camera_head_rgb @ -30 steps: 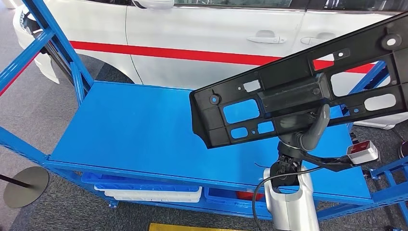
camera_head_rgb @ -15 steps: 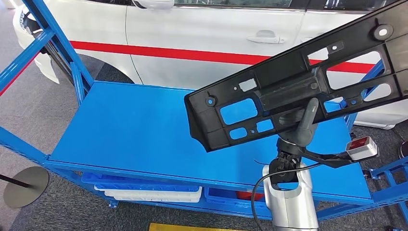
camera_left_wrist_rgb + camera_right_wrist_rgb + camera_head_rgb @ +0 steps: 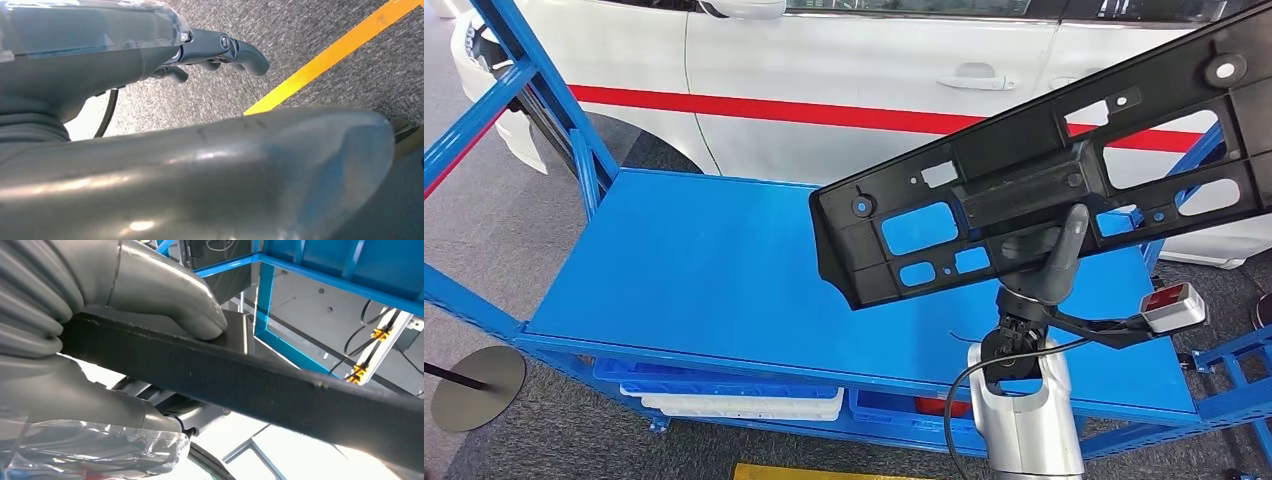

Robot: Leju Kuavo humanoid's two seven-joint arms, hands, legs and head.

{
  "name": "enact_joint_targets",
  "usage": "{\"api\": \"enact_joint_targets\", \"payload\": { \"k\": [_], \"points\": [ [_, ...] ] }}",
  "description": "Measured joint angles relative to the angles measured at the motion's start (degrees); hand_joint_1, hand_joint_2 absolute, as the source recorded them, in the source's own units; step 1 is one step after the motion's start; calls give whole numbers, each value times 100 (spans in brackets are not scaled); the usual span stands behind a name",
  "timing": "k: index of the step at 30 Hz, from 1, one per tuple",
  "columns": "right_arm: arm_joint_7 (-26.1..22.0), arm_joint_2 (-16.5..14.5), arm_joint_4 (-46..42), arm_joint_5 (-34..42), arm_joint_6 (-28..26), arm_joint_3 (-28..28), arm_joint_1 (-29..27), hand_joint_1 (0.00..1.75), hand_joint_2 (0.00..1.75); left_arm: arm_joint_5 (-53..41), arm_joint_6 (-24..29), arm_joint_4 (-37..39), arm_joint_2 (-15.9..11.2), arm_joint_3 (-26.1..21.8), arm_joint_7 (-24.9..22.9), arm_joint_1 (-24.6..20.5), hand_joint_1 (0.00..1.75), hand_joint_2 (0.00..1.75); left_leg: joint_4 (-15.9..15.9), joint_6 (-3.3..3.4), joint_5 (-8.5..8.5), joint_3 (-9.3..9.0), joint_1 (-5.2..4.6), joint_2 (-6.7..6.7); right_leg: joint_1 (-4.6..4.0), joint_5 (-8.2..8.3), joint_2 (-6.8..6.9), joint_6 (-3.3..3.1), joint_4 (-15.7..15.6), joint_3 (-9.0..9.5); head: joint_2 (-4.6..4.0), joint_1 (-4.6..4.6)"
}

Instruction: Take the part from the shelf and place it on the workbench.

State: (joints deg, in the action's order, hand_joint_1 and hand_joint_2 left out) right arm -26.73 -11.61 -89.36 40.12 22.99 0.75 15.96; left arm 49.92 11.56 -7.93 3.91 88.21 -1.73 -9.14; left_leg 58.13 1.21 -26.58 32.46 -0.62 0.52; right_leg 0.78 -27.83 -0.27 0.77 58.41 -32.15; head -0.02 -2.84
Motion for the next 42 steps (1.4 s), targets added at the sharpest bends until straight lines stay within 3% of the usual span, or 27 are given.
{"api": "enact_joint_targets", "payload": {
  "k": [5, 9, 20, 28, 32, 42],
  "points": [
    [-3, -11, 33, 8, 0, 5, -2, 175, 0, 26, 0, 0, 0, 0, 0, 15, 0, 0, 0, 0, 0, 0, 0, 0, 0, 0, 0, 0, 0, 0, 0, 0],
    [-48, -24, 36, -4, -20, 5, -3, 175, 175, 24, 0, 0, 0, 0, 0, 19, 0, 0, 0, 0, 0, 0, 0, 0, 0, 0, 0, 0, 0, 0, 0, 0],
    [-187, -28, -96, -74, -27, -47, -68, 175, 175, -38, -28, 0, 4, 11, 0, 5, 0, 0, 7, 2, -1, -1, -3, 0, 4, 1, -1, 2, -4, 0, 0, 0],
    [-193, -28, -195, -56, 17, -130, -207, 175, 175, -120, -34, 0, 22, 36, -24, -28, 0, 0, 38, 40, -17, 16, -40, 0, 42, 15, 0, 33, -21, 1, 0, 0],
    [-185, -28, -204, -101, 7, -138, -215, 175, 175, -169, 51, 0, 35, 37, -30, -46, 0, 0, -24, 27, 28, 6, -20, 4, 22, 21, 2, -9, -27, 7, 0, 1],
    [-151, -27, -192, -161, -103, -143, -123, 175, 175, -3, 258, 0, 42, 29, 48, -77, 0, 0, -7, 38, 24, 16, -29, 3, 29, 37, -2, 6, -41, 9, 0, 0]
  ]
}}
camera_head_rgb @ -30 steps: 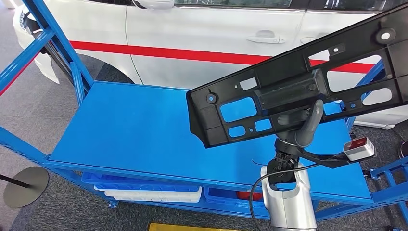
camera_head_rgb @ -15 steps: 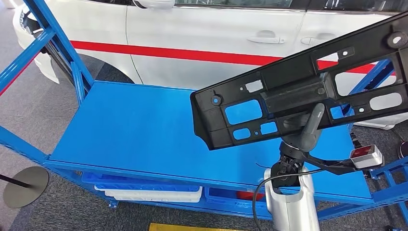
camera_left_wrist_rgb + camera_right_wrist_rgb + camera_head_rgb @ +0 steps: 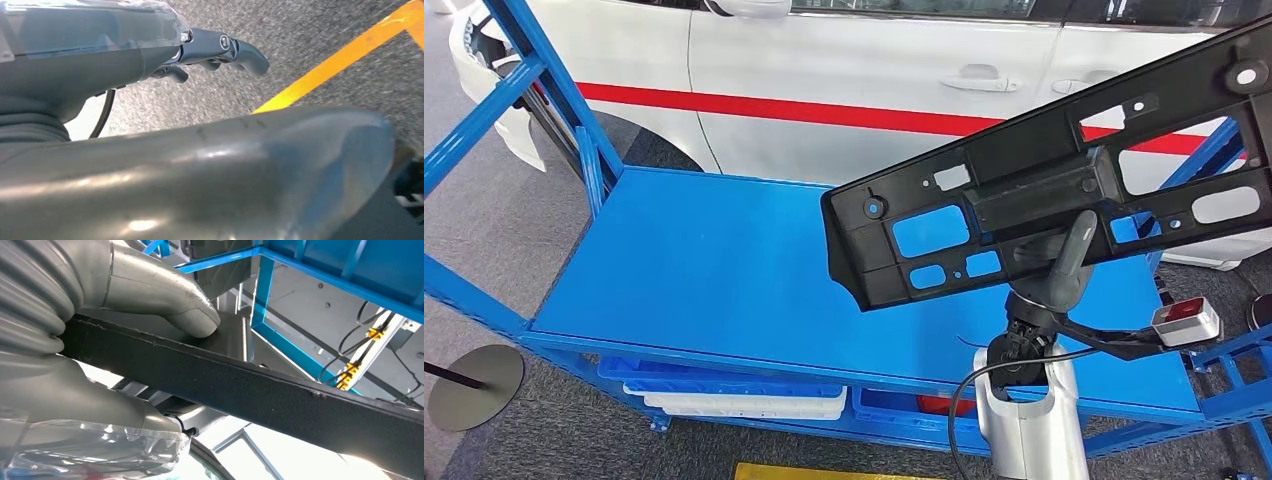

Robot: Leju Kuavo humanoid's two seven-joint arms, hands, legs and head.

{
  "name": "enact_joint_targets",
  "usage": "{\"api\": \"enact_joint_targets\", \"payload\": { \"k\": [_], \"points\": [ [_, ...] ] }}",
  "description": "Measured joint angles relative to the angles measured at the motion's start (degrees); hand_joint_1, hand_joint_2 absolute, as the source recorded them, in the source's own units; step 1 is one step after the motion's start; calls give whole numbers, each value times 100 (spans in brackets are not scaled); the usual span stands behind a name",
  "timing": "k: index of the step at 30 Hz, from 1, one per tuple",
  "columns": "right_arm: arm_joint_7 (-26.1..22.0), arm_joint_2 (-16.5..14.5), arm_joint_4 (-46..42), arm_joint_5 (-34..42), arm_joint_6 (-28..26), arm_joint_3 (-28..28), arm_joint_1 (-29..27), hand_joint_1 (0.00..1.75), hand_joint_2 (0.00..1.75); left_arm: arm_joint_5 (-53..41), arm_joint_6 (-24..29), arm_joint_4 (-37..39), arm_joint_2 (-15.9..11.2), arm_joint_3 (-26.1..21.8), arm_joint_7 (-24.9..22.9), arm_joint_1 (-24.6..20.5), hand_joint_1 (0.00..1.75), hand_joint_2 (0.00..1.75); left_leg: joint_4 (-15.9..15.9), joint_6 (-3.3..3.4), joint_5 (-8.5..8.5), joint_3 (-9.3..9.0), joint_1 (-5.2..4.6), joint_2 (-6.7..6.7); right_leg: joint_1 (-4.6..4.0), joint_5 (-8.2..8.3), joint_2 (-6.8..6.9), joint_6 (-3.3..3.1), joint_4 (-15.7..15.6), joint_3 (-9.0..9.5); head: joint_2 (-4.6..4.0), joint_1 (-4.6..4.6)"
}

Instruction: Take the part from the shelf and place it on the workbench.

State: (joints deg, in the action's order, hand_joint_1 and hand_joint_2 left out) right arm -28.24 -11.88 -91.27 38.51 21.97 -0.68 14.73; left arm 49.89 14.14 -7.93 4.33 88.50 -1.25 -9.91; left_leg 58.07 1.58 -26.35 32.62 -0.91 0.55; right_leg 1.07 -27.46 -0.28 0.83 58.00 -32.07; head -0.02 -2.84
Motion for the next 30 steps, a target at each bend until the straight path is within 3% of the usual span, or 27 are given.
{"api": "enact_joint_targets", "payload": {
  "k": [1, 4, 6, 7, 9, 10, 11, 12, 15, 17, 20, 21, 23, 25, 26, 27, 28, 30],
  "points": [
    [3, 1, 2, -3, -2, 0, 13, 175, 175, 18, -5, 0, -1, -7, 19, -2, 0, 0, 0, 0, 0, 0, 0, 0, 0, 0, 0, 1, 0, 0, 0, 0],
    [40, -1, 34, -19, -54, 0, 108, 175, 175, 43, -43, 0, -3, -31, 83, -20, 0, 0, -28, 80, 45, -6, -1, -3, 20, 35, 3, 94, -43, 9, 0, 0],
    [52, -3, 49, -23, -89, 0, 162, 175, 175, 38, -76, 0, 5, -35, 93, -34, 0, 0, -151, 123, 131, -44, 30, -15, 15, -75, 6, 133, 56, -33, 0, 1],
    [54, -3, 57, -23, -100, 0, 186, 175, 175, 34, -94, 0, 9, -36, 93, -38, 0, 0, -207, 132, 169, -57, 49, -23, 13, -229, 7, 137, 254, -117, 0, 1],
    [59, -2, 84, -23, -127, 0, 219, 175, 175, 27, -122, 0, 11, -36, 92, -36, 0, 0, -213, 137, 195, -31, 43, -30, 20, -608, 8, 149, 933, -408, 0, 0],
    [60, -2, 100, -23, -141, 0, 225, 175, 175, 23, -132, 0, 11, -36, 91, -32, 0, 0, -193, 138, 199, -6, 45, -32, 28, -725, 10, 158, 1264, -550, 0, 0],
    [60, -1, 114, -23, -158, 0, 225, 175, 175, 19, -141, 0, 11, -35, 90, -27, 0, 0, -166, 132, 199, 22, 50, -32, 38, -732, 12, 167, 1443, -620, 0, 0],
    [61, -1, 124, -23, -176, 0, 225, 175, 175, 13, -150, 0, 11, -34, 89, -24, 0, 0, -132, 118, 196, 50, 60, -31, 52, -627, 15, 179, 1411, -591, 0, 0],
    [62, -2, 130, -23, -205, 0, 245, 175, 175, 0, -175, 1, 10, -33, 84, -27, 0, 0, 23, 17, 158, 149, 94, -15, 82, -172, 15, 201, 486, -110, 0, 1],
    [63, -3, 129, -21, -209, 0, 254, 175, 175, 1, -190, 2, 4, -33, 79, -27, 0, 0, 110, -69, 156, 217, 85, -5, 62, -129, -10, 135, 205, 9, 0, -1],
    [63, -7, 117, -19, -217, 2, 233, 175, 175, 22, -199, 2, -3, -33, 79, -8, 0, 0, 159, -174, 157, 283, 90, 0, 52, -73, -16, -33, 197, -71, 0, -3],
    [63, -10, 109, -20, -220, 3, 226, 175, 175, 29, -200, 2, -5, -33, 81, 0, 0, 0, 258, -209, 51, 331, 100, -5, 53, -37, -6, -90, 187, -105, 0, -2],
    [63, -19, 95, -20, -225, 4, 218, 175, 175, 35, -206, 2, -9, -33, 91, 10, 0, 0, 772, -269, -377, 520, 122, -17, 49, 37, 16, -179, 178, -190, 0, -3],
    [63, -25, 94, -22, -225, 4, 190, 175, 175, 40, -212, 2, -9, -33, 110, 16, 0, 0, 1509, -304, -796, 731, 134, -20, 24, 113, 33, -214, 182, -295, 0, -2],
    [63, -25, 96, -25, -225, 5, 171, 175, 175, 44, -214, 2, -9, -33, 121, 21, 0, 0, 1717, -303, -859, 750, 136, -20, 8, 152, 42, -220, 184, -347, 0, -2],
    [60, -25, 97, -28, -222, 5, 154, 175, 175, 48, -215, 2, -9, -33, 130, 27, 0, 0, 1723, -289, -807, 671, 135, -20, -7, 192, 47, -222, 186, -397, 0, -2],
    [56, -25, 98, -31, -217, 6, 143, 175, 175, 51, -216, 2, -9, -33, 137, 32, 0, 0, 1502, -261, -665, 485, 131, -20, -24, 230, 49, -222, 186, -441, 0, -2],
    [44, -25, 98, -34, -202, 8, 135, 175, 175, 55, -220, 3, -17, -33, 143, 30, 0, 0, 665, -152, -423, -78, 97, -20, -50, 305, 49, -209, 186, -504, 0, -2]
  ]
}}
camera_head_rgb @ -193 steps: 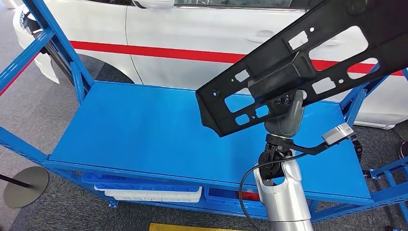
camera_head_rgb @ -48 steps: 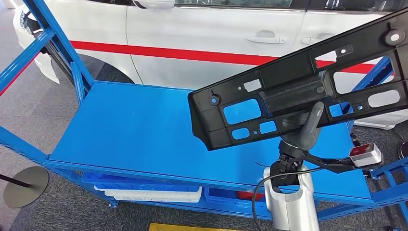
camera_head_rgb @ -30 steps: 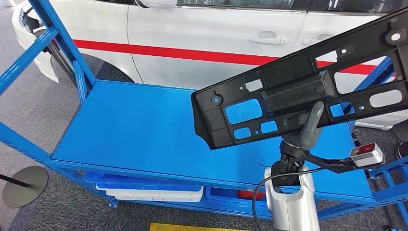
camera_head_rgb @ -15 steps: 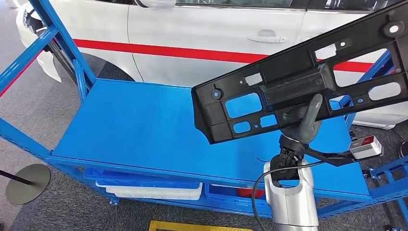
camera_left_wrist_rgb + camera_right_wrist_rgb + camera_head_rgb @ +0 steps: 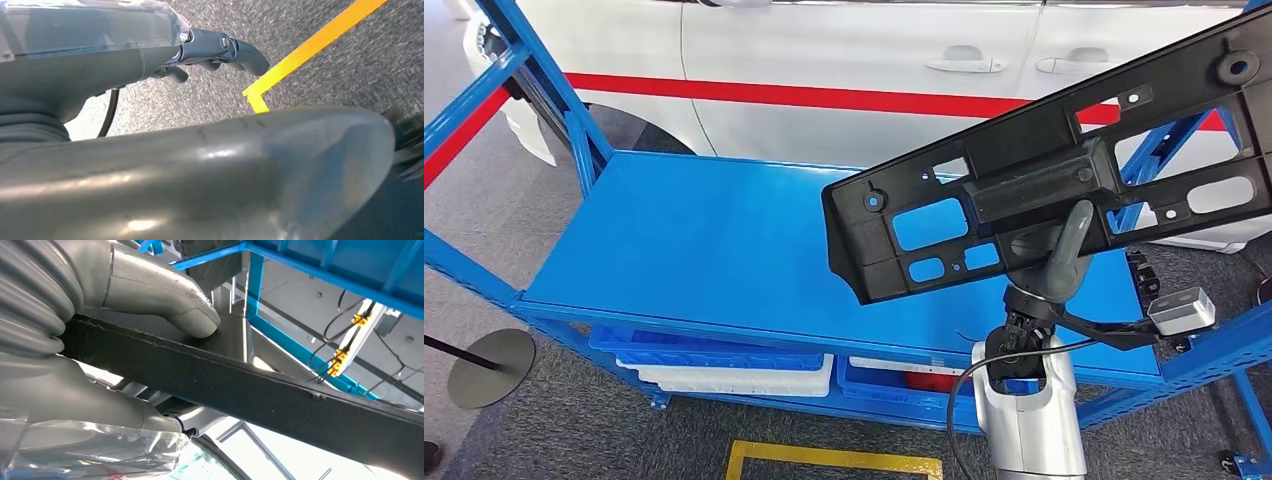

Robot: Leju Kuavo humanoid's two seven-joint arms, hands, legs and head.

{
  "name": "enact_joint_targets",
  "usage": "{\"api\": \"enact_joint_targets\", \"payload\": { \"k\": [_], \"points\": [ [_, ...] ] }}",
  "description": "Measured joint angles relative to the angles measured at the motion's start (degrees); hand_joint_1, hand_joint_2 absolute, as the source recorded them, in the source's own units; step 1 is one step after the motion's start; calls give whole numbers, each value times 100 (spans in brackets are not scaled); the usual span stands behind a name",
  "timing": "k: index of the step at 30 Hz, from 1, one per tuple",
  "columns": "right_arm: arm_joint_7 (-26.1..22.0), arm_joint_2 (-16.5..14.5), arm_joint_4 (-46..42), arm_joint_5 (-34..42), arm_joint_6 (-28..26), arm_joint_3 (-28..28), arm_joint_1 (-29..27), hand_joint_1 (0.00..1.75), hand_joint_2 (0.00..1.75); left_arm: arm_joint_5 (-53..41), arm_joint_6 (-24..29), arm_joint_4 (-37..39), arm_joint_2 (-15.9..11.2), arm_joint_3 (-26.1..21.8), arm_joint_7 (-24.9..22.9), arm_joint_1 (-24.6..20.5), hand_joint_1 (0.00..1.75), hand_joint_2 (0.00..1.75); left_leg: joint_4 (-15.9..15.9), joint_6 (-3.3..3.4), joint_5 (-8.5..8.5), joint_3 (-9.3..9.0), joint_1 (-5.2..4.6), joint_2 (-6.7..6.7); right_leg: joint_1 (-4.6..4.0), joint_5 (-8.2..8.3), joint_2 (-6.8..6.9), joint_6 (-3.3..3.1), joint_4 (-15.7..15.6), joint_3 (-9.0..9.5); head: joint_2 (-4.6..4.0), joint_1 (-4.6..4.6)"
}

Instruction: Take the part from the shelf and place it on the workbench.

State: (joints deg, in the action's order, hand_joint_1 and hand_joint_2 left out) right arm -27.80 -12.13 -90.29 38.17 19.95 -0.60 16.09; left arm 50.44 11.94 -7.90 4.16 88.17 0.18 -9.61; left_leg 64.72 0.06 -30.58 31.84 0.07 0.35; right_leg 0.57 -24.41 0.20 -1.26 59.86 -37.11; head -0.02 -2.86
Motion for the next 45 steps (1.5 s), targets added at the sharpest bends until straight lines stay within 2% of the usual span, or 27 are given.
{"api": "enact_joint_targets", "payload": {
  "k": [2, 5, 7, 10, 11, 12, 14, 16, 17, 18, 20, 22, 25, 26, 27, 28, 30, 32, 33, 36, 37, 38, 40, 41, 42, 43, 45],
  "points": [
    [-11, 0, 3, -4, 9, 3, -3, 175, 175, 1, -7, 2, -14, 0, 8, -7, 0, 0, -613, 72, 51, -374, -50, 0, 12, 78, 6, 51, -18, -20, 0, 0],
    [-27, 2, 16, -7, 10, 9, -8, 175, 175, 1, -31, 3, -16, 0, 15, -2, 0, 0, -806, 118, 165, -379, -75, -12, 38, 188, 9, 163, -76, -34, 0, 0],
    [-49, 8, 27, -7, 13, 9, -8, 175, 175, 1, -51, 3, -11, 0, 13, -2, 0, 0, -900, 176, 331, -305, -40, -38, 23, -72, -5, 213, 107, -130, 0, 1],
    [-74, 24, 65, -7, 14, 9, -16, 175, 175, -2, -86, 3, -4, 0, 12, -5, 0, 0, -911, 221, 528, -77, -30, -55, 26, -845, -13, 258, 1053, -378, 0, 2],
    [-84, 30, 79, -7, 14, 9, -22, 175, 175, -4, -96, 3, -2, 0, 13, -1, 0, 0, -890, 219, 577, 9, -30, -59, 30, -917, -13, 274, 1325, -405, 0, 2],
    [-97, 33, 91, -7, 14, 9, -26, 175, 175, -8, -104, 3, 0, 0, 13, 2, 0, 0, -858, 211, 621, 99, -28, -63, 35, -856, -13, 288, 1448, -359, 0, 2],
    [-119, 42, 105, -8, 14, 9, -27, 175, 175, -14, -110, 3, 7, 0, 13, 2, 0, 0, -753, 182, 682, 282, -14, -66, 59, -527, -11, 311, 1099, 15, 0, 2],
    [-139, 47, 109, -11, 14, 13, -22, 175, 175, -14, -109, 3, 13, 0, 21, -3, 0, 0, -617, 136, 716, 441, -16, -61, 61, -483, -19, 301, 357, 537, 0, 1],
    [-152, 49, 110, -13, 13, 16, -20, 175, 175, -9, -106, 3, 14, 0, 28, -6, 0, 0, -569, 105, 736, 487, -22, -57, 51, -541, -26, 276, 97, 690, 0, 0],
    [-165, 52, 110, -14, 11, 20, -18, 175, 175, -4, -103, 3, 15, 0, 37, -8, 0, 0, -545, 73, 769, 520, -29, -54, 34, -606, -35, 237, -32, 749, 0, -1],
    [-182, 57, 112, -16, 9, 32, -17, 175, 175, 12, -98, 3, 15, 0, 52, -7, 0, 0, -539, -5, 827, 547, -24, -47, 28, -545, -31, 138, -64, 700, 0, -1],
    [-188, 58, 112, -16, 9, 45, -16, 175, 175, 28, -97, 3, 15, 1, 60, 0, 0, 0, -373, -77, 607, 644, -2, -41, 43, -432, -8, 37, -78, 608, 0, -2],
    [-188, 59, 113, -16, 9, 51, -19, 175, 175, 36, -97, 3, 15, 2, 67, -1, 0, 0, 612, -163, -168, 957, 32, -40, 46, -241, 7, -24, -81, 378, 0, -2],
    [-188, 59, 113, -16, 9, 51, -23, 175, 175, 36, -97, 3, 15, 2, 67, -2, 0, 0, 944, -179, -285, 1016, 39, -40, 41, -176, 8, -22, -78, 292, 0, -2],
    [-188, 59, 113, -16, 9, 51, -27, 175, 175, 36, -97, 3, 15, 2, 68, -2, 0, 0, 1125, -185, -262, 994, 45, -41, 37, -112, 9, -16, -76, 207, 0, -2],
    [-188, 59, 114, -16, 9, 51, -31, 175, 175, 36, -97, 3, 15, 2, 68, -2, 0, 0, 1100, -178, -130, 867, 48, -40, 34, -49, 10, -7, -74, 126, 0, -2],
    [-188, 59, 112, -16, 9, 51, -33, 175, 175, 36, -95, 3, 14, 3, 70, -14, 0, 0, 443, -123, 148, 299, 45, -37, 28, 70, 8, 20, -72, -4, 0, -2],
    [-189, 60, 108, -16, 10, 52, -29, 175, 175, 36, -91, 3, 13, 4, 76, -41, 0, 0, -437, -45, 106, -321, 14, -30, 23, 175, 9, 74, -83, -59, 0, -2],
    [-189, 60, 107, -17, 11, 54, -28, 175, 175, 36, -89, 3, 13, 4, 80, -52, 0, 0, -697, -10, 45, -480, -11, -26, 30, 225, 14, 109, -101, -60, 0, -3],
    [-191, 64, 108, -18, 10, 60, -30, 175, 175, 38, -90, 3, 15, 4, 88, -57, 0, 0, -882, 99, 155, -451, -27, -34, 42, 326, 15, 219, -163, -89, 0, -2],
    [-193, 68, 108, -19, 9, 60, -30, 175, 175, 39, -91, 3, 18, 4, 94, -56, 0, 0, -920, 142, 230, -399, -13, -44, 38, 205, 6, 240, -90, -140, 0, -2],
    [-195, 71, 109, -20, 9, 60, -31, 175, 175, 42, -92, 3, 21, 4, 105, -54, 0, 0, -955, 182, 311, -336, 1, -55, 33, -26, -2, 254, 90, -213, 0, -1],
    [-199, 75, 109, -22, 4, 60, -35, 175, 175, 49, -91, 3, 31, 4, 125, -50, 0, 0, -958, 224, 453, -181, -9, -66, 33, -589, -10, 272, 756, -401, 0, -2],
    [-200, 76, 109, -23, -4, 60, -40, 175, 175, 52, -84, 3, 35, 4, 132, -46, 0, 0, -950, 230, 511, -104, -16, -68, 34, -728, -11, 284, 1115, -476, 0, -2],
    [-201, 76, 109, -23, -14, 60, -48, 175, 175, 56, -71, 3, 38, 4, 141, -41, 0, 0, -936, 229, 560, -28, -22, -71, 34, -722, -11, 292, 1365, -501, 0, -2],
    [-201, 76, 107, -24, -23, 59, -57, 175, 175, 61, -50, 3, 39, 4, 156, -37, 0, 0, -915, 223, 602, 47, -26, -73, 34, -601, -11, 295, 1432, -437, 0, -2],
    [-198, 76, 85, -30, -34, 58, -72, 175, 175, 69, 12, 3, 42, 4, 226, -36, 0, 0, -842, 201, 658, 179, -27, -73, 34, -311, -9, 282, 930, 13, 0, -2]
  ]
}}
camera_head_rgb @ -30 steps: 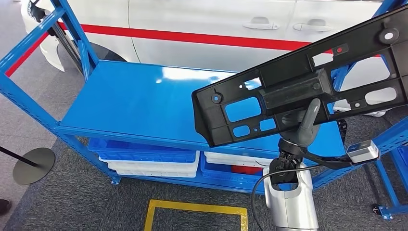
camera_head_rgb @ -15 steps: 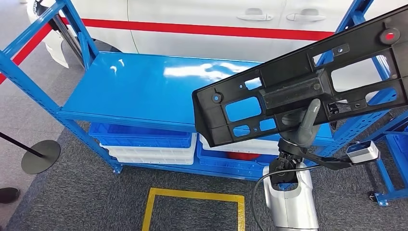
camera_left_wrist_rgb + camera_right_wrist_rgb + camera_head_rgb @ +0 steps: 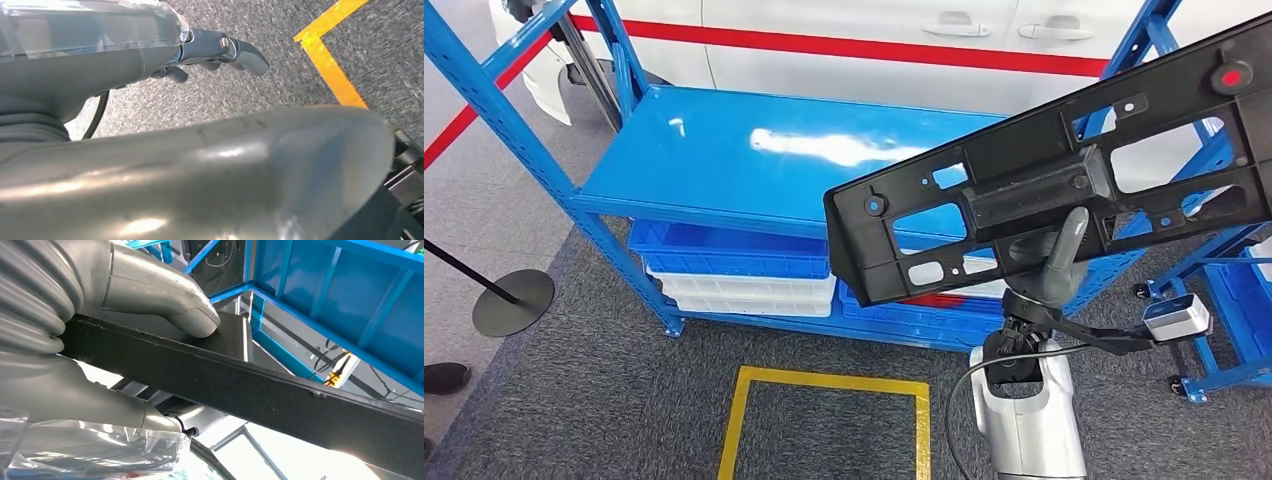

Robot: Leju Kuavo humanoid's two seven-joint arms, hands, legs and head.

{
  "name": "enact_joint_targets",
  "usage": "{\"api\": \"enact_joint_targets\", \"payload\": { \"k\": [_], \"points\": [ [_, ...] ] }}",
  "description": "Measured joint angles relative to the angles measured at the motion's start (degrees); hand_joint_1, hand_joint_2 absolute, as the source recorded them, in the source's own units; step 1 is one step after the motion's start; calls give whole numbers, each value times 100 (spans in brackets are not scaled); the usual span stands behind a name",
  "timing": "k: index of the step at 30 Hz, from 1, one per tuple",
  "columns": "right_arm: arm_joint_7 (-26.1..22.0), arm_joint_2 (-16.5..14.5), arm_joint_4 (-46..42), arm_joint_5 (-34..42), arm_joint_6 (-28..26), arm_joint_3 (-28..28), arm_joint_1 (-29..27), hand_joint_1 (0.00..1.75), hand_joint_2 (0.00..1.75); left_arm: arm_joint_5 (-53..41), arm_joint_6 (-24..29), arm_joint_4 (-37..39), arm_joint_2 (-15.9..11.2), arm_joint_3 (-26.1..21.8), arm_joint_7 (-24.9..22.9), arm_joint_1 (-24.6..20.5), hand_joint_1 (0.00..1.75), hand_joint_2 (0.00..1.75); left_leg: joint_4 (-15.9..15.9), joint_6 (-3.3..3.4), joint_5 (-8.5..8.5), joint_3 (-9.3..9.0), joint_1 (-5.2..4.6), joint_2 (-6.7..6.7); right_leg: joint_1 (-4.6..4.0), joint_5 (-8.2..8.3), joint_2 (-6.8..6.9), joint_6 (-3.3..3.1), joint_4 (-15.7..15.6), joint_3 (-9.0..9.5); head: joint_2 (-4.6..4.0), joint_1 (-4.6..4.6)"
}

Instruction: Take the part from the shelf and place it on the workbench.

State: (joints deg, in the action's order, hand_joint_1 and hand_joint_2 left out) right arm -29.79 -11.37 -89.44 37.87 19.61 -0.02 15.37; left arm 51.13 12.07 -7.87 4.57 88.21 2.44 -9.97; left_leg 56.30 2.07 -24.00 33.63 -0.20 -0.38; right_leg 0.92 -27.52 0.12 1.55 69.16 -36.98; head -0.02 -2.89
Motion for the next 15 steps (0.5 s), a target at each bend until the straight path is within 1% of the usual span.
{"api": "enact_joint_targets", "payload": {
  "k": [1, 2, 3, 4, 6, 7, 8, 9, 10, 11, 12, 13, 14, 15],
  "points": [
    [3, 0, -22, -4, -2, -1, -3, 175, 175, 4, 42, 0, 3, 0, 67, -4, 0, 0, 53, -16, 14, 58, -9, 3, -10, 15, 0, -19, -427, 306, 0, 0],
    [5, 0, -50, -7, -4, -1, -8, 175, 175, 18, 84, 0, 7, 0, 160, -10, 0, 0, 100, -38, 26, 99, -17, 5, -20, -27, 0, -45, -780, 543, 0, 0],
    [7, 1, -76, -9, -4, -3, -15, 175, 175, 45, 123, 0, 9, -1, 283, -19, 0, 0, 137, -62, 38, 127, -24, 7, -30, -99, -2, -72, -1011, 685, 0, 0],
    [8, 2, -94, -9, -4, -5, -24, 175, 175, 86, 158, 0, 13, -4, 433, -30, 0, 0, 155, -94, 56, 144, -28, 7, -45, -152, -5, -103, -1108, 729, 0, 0],
    [8, 4, -118, -9, -2, -12, -46, 175, 175, 179, 243, 0, 16, -15, 765, -62, 0, 0, 185, -165, 63, 173, -22, 11, -28, -108, -1, -184, -1141, 697, 0, -1],
    [8, 3, -132, -10, 0, -13, -54, 175, 175, 217, 302, 0, 20, -22, 932, -81, 0, 0, 267, -205, -11, 216, -16, 15, -16, -72, 5, -232, -1154, 677, 0, -1],
    [8, 1, -149, -11, 1, -14, -66, 175, 175, 250, 368, 0, 24, -29, 1082, -102, 0, 0, 457, -245, -160, 299, -5, 19, -2, -36, 13, -271, -1167, 654, 0, -1],
    [8, -1, -170, -15, 3, -15, -86, 175, 175, 283, 433, 0, 29, -39, 1221, -122, 0, 0, 774, -284, -374, 425, 16, 22, 0, -7, 19, -295, -1168, 622, 0, -2],
    [8, -3, -191, -20, 3, -15, -118, 175, 175, 311, 485, 0, 34, -52, 1331, -139, 0, 0, 1183, -321, -603, 576, 34, 21, -1, 17, 20, -306, -1167, 588, 0, -1],
    [8, -3, -209, -25, 4, -16, -159, 175, 175, 334, 520, 0, 39, -64, 1409, -150, 0, 44, 1571, -349, -777, 711, 52, 20, -3, 38, 21, -306, -1165, 559, 0, -2],
    [8, -3, -223, -29, 4, -16, -202, 175, 175, 355, 547, 0, 42, -78, 1466, -155, 0, 87, 1817, -369, -852, 777, 67, 20, -4, 55, 20, -300, -1163, 535, 0, -2],
    [4, -3, -234, -36, 4, -17, -240, 175, 175, 383, 576, 0, 44, -94, 1516, -157, 0, 131, 1840, -378, -810, 736, 79, 19, -5, 68, 17, -292, -1161, 519, 0, -2],
    [-2, -2, -249, -44, 4, -19, -269, 175, 175, 429, 620, 0, 45, -121, 1585, -159, 0, 175, 1605, -375, -664, 574, 87, 19, -4, 76, 13, -284, -1157, 513, 0, -2],
    [-11, -2, -268, -55, 4, -20, -289, 175, 175, 497, 680, 0, 45, -160, 1680, -165, 0, 175, 1194, -362, -471, 330, 93, 19, -3, 80, 9, -273, -1154, 512, 0, -2]
  ]
}}
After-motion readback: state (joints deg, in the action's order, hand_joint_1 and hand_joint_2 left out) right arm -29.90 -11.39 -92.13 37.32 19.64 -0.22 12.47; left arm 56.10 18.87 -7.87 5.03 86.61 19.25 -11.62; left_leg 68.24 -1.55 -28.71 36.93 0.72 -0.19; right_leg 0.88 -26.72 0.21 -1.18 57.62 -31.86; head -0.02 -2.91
